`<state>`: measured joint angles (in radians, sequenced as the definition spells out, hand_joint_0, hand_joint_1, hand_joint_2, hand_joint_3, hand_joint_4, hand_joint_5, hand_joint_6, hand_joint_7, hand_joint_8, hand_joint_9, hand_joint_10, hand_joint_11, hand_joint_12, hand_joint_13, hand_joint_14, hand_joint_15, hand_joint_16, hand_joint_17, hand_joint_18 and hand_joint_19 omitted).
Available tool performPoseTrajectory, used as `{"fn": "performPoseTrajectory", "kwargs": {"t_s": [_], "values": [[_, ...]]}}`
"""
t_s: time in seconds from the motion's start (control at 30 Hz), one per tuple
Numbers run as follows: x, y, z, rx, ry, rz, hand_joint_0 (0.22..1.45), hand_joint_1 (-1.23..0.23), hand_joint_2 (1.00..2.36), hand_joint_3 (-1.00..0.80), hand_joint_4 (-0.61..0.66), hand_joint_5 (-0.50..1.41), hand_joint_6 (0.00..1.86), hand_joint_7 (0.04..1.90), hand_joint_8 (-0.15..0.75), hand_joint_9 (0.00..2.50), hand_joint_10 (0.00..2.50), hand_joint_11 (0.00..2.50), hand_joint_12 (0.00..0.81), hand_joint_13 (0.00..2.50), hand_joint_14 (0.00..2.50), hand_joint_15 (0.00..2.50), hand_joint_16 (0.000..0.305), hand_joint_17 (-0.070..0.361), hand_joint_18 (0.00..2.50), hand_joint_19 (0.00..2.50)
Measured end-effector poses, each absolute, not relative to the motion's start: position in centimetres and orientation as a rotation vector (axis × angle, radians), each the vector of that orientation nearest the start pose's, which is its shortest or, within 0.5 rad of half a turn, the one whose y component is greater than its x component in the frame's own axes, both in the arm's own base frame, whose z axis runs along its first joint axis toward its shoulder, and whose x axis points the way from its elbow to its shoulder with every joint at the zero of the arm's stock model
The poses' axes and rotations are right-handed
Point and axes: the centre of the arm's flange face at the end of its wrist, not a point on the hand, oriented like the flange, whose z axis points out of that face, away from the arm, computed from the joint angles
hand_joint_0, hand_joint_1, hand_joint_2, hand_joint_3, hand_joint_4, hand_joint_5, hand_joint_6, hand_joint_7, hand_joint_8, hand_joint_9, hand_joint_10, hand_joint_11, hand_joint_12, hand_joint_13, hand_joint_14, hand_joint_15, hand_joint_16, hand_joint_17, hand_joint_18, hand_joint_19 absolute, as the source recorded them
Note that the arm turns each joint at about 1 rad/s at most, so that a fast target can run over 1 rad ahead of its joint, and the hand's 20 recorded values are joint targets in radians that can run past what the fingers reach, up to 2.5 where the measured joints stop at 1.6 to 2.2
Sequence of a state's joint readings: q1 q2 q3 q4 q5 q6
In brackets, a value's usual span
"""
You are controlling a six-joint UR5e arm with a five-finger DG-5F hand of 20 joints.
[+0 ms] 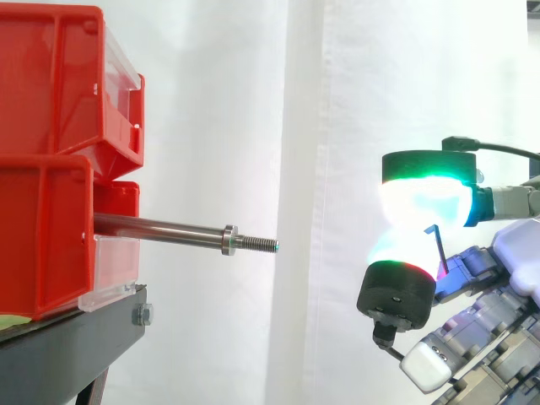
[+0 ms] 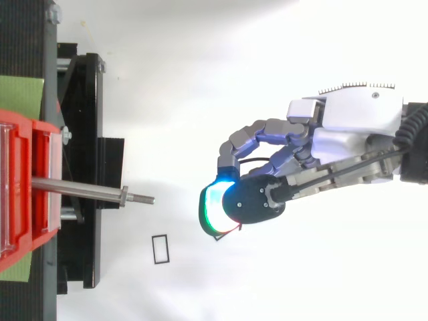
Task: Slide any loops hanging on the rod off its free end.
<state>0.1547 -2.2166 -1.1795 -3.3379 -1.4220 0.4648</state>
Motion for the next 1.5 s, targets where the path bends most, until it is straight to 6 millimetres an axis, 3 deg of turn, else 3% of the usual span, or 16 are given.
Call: {"fn": "performPoseTrajectory", "kwargs": {"t_s": [0.23,0.57,0.8,1.1,1.3,1.5], "values": [[69.5,-4.2,27.0,1.875,1.238,1.174,0.61,-0.76,1.01,-0.26,-0.13,-0.10,0.85,1.01,0.228,0.85,0.00,0.15,0.299,0.44,0.00,0.03,0.039,0.088,0.54,0.27],[69.5,-4.2,27.0,1.876,1.239,1.172,0.62,-0.69,1.01,-0.28,-0.03,-0.10,0.85,1.04,0.249,0.88,0.01,0.19,0.299,0.44,0.00,0.03,0.039,0.088,0.54,0.26],[69.3,-4.2,27.0,1.884,1.255,1.152,0.62,-0.72,1.01,-0.24,0.08,-0.12,0.90,1.00,0.267,0.90,0.01,0.29,0.312,0.49,0.00,0.07,0.042,0.094,0.58,0.25],[68.3,-4.4,27.0,1.923,1.294,1.093,0.63,-0.72,1.01,-0.24,0.11,-0.13,0.92,0.94,0.287,0.95,0.01,0.40,0.318,0.53,0.00,0.10,0.043,0.097,0.61,0.25],[68.3,-4.4,27.0,1.926,1.296,1.088,0.63,-0.69,1.01,-0.27,0.11,-0.14,0.92,0.91,0.287,1.11,0.02,0.68,0.318,0.55,0.00,0.13,0.042,0.095,0.61,0.27],[68.3,-4.4,27.0,1.925,1.297,1.088,0.63,-0.67,1.01,-0.29,0.12,-0.15,0.92,0.90,0.288,1.14,0.02,0.73,0.319,0.58,0.00,0.13,0.042,0.095,0.62,0.29]]}}
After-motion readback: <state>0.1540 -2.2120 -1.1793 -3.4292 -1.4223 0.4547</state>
